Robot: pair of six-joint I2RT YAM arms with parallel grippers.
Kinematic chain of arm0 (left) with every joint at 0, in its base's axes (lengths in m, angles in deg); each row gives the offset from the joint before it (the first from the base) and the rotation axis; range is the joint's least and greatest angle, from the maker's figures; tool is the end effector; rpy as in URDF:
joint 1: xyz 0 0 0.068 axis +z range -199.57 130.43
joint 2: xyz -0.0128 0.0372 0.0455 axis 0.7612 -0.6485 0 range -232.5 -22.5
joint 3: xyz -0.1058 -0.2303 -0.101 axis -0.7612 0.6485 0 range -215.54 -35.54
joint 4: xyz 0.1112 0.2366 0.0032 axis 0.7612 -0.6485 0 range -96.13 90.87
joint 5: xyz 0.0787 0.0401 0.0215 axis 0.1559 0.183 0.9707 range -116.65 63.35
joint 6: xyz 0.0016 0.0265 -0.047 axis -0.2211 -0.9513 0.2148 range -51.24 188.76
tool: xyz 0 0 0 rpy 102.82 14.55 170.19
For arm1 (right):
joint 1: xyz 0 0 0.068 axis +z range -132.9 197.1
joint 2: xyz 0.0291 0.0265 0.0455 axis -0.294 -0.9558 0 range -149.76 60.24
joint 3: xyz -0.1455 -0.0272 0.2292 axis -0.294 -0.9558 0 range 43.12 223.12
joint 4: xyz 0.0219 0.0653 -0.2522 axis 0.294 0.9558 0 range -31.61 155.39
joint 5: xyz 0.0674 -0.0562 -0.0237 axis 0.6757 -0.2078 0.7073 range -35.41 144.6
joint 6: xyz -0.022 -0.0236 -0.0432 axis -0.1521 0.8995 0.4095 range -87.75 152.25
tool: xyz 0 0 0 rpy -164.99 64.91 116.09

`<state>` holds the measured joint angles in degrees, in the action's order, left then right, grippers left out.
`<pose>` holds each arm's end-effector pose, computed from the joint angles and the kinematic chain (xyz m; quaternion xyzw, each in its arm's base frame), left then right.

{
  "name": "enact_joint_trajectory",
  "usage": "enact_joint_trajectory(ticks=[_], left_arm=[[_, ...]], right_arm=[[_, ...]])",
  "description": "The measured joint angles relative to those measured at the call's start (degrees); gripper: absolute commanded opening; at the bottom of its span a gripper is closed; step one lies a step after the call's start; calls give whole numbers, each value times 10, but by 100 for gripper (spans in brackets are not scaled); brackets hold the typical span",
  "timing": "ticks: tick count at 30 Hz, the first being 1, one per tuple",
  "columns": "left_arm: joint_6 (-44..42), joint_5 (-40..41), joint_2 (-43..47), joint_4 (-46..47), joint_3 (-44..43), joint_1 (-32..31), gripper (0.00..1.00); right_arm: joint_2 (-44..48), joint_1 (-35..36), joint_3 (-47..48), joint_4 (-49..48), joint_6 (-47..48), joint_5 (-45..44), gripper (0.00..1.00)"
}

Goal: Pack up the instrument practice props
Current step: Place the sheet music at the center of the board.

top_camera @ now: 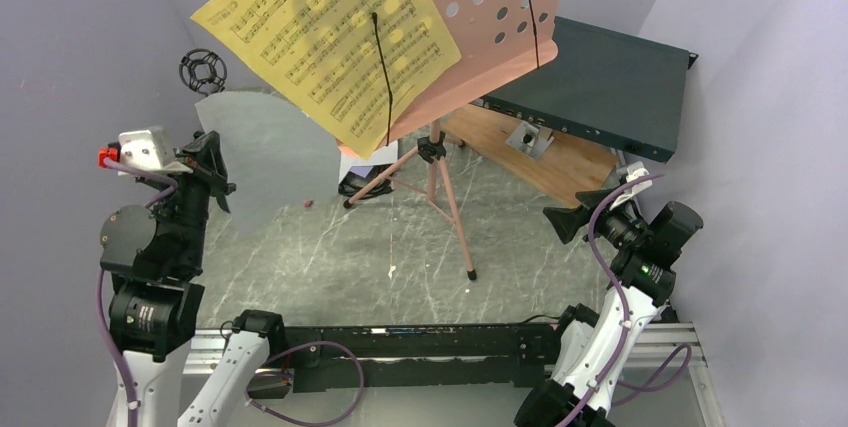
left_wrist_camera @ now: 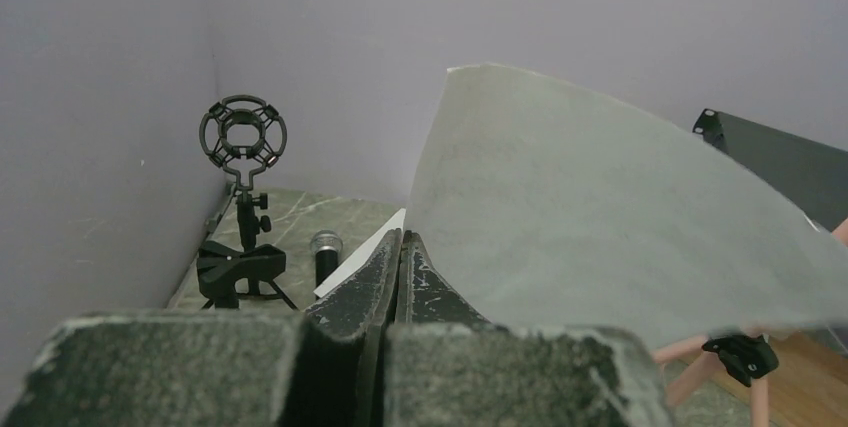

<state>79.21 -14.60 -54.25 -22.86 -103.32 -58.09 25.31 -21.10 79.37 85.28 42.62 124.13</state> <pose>0.0651 -0.0023 0.4682 -0.0923 0.6223 -0.0627 0.7748 0.1189 -0.0511 0.2929 -0.1279 0.7478 0.2598 0.5975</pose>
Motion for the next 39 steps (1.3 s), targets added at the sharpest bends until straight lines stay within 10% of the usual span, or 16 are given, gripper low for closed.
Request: enact_joint_trajectory(ticks=[21, 39], left_arm=[[-12, -83, -308, 106, -3, 10, 0], [169, -439, -421, 171, -98, 123, 0]], right_arm=[[2, 1, 0, 2, 8, 0, 99], [6, 12, 0, 8, 17, 0, 100]])
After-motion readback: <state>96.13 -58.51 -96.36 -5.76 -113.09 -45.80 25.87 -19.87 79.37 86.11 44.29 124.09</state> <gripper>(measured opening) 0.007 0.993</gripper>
